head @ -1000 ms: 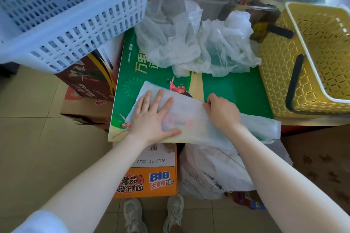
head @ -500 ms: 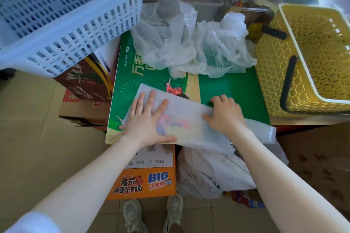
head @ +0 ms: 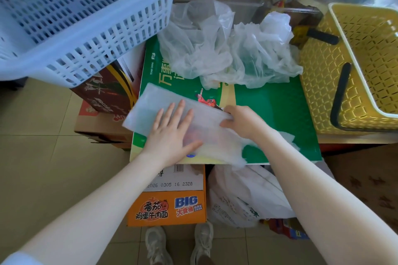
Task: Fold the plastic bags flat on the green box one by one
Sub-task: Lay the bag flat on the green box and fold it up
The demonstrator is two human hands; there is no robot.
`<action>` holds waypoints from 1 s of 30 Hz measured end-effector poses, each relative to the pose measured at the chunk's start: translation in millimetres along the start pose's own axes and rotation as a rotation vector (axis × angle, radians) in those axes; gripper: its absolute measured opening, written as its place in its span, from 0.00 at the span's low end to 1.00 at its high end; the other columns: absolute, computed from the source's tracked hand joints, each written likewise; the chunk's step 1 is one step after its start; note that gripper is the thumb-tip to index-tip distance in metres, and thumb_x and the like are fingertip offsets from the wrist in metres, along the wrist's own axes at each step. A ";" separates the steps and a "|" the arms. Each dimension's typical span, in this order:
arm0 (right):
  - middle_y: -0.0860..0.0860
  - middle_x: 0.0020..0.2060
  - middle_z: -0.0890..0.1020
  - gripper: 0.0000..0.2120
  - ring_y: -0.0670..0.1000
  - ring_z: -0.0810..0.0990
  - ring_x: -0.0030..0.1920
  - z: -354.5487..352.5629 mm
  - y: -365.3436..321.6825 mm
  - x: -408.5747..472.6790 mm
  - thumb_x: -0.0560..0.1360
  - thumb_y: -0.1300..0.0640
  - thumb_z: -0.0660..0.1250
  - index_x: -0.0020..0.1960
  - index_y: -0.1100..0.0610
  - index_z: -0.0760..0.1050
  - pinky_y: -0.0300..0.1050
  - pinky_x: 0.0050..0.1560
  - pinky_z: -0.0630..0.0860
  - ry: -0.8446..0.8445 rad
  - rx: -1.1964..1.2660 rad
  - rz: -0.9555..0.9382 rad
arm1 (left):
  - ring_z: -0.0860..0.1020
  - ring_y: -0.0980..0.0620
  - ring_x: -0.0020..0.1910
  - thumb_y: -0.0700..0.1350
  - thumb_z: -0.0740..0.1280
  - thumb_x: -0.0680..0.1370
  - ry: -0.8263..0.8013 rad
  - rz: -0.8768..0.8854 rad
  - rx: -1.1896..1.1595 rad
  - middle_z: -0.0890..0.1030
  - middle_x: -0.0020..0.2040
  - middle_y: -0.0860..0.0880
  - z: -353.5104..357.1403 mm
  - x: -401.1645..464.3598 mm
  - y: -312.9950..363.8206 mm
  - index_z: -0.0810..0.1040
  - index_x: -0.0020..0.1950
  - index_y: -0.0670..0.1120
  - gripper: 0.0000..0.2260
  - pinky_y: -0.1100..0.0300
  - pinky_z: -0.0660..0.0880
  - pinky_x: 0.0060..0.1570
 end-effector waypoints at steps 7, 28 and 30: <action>0.57 0.49 0.79 0.10 0.59 0.76 0.45 -2.6 -4.4 3.8 0.76 0.53 0.62 0.55 0.56 0.72 0.44 0.39 0.68 0.070 -0.189 -0.022 | 0.36 0.43 0.74 0.76 0.40 0.62 -0.037 0.000 -0.035 0.35 0.75 0.47 22.6 11.4 4.1 0.40 0.75 0.54 0.46 0.47 0.34 0.70; 0.52 0.76 0.51 0.40 0.54 0.49 0.76 52.4 15.0 -45.2 0.72 0.32 0.33 0.76 0.54 0.48 0.50 0.73 0.43 0.308 -0.239 -0.077 | 0.31 0.39 0.71 0.81 0.53 0.55 -0.062 -0.021 0.011 0.31 0.74 0.44 26.1 9.9 1.3 0.34 0.74 0.46 0.61 0.42 0.33 0.69; 0.52 0.76 0.51 0.44 0.53 0.49 0.76 46.1 41.0 -55.1 0.69 0.31 0.26 0.76 0.54 0.48 0.49 0.73 0.42 0.313 -0.247 -0.021 | 0.31 0.39 0.71 0.81 0.52 0.54 -0.073 -0.018 0.017 0.31 0.73 0.44 25.8 10.9 2.0 0.34 0.74 0.47 0.61 0.42 0.33 0.69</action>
Point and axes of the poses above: each hand's wrist, its own x-axis towards the middle knuckle, its own z-axis out of the palm, y = z × x, the point moved 10 cm from there along x, towards the middle knuckle
